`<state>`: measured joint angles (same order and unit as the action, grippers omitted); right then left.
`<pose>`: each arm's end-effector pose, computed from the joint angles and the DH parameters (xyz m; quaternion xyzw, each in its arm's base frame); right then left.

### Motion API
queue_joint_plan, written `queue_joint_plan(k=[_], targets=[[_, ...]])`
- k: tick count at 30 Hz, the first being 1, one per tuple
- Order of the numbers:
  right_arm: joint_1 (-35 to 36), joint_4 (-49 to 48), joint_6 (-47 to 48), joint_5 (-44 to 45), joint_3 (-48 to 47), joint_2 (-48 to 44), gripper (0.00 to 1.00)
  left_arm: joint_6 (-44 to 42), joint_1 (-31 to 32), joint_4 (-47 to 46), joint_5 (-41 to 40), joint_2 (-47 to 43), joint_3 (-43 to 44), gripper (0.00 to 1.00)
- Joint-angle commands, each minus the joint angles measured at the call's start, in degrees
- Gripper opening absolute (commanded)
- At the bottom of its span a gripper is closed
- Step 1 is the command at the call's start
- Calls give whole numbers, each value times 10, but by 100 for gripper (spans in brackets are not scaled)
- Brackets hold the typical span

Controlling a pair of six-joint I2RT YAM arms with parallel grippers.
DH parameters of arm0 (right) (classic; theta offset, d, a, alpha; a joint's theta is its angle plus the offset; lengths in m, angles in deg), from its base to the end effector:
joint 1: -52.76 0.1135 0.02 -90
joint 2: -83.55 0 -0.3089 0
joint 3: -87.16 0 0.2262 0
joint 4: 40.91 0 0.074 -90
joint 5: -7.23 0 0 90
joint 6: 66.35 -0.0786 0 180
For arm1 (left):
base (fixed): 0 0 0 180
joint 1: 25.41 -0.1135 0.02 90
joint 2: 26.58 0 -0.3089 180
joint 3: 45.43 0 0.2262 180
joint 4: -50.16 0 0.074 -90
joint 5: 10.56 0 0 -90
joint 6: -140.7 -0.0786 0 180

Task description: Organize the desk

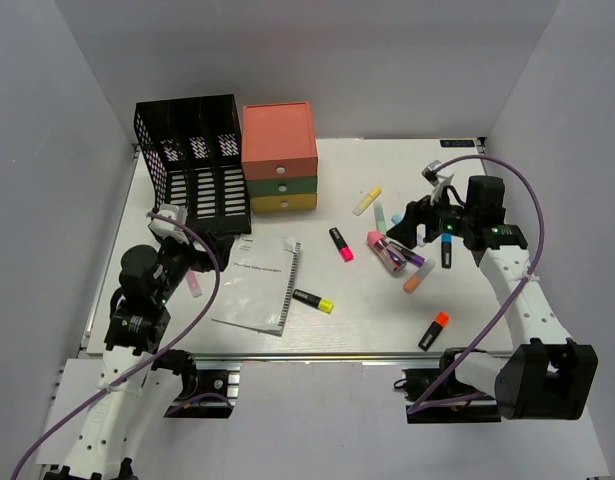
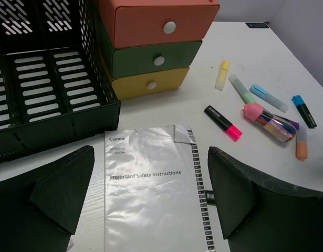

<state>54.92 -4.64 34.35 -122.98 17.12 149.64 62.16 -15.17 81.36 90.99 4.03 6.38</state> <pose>0.2316 0.0595 0.3398 -0.2569 0.7988 0.2665 0.4741 0.1091 -0.0357 0.3264 0.0566 0.7628 -0.1961 0.6136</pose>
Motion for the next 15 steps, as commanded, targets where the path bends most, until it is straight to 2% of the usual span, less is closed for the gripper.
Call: queue_joint_plan(k=[1, 2, 4, 7, 10, 12, 14, 15], targets=[[4, 57, 124, -99, -30, 7, 89, -10, -3, -8, 32, 2, 5, 98], [7, 142, 265, -133, -41, 11, 89, -11, -3, -12, 45, 2, 3, 98], [15, 147, 254, -104, -41, 20, 89, -13, -3, -15, 58, 3, 2, 98], [30, 254, 380, -151, -61, 34, 89, -15, -3, -21, 87, 5, 1, 98], [64, 233, 347, -164, -45, 37, 89, -15, -3, -28, 126, 9, -2, 95], [93, 172, 291, -138, -27, 35, 89, -18, -3, -39, 158, 14, -6, 90], [130, 115, 247, -110, -11, 35, 89, -19, -3, -46, 177, 27, -7, 79], [164, 80, 221, -89, -6, 40, 82, -18, -3, -46, 190, 33, -6, 75]])
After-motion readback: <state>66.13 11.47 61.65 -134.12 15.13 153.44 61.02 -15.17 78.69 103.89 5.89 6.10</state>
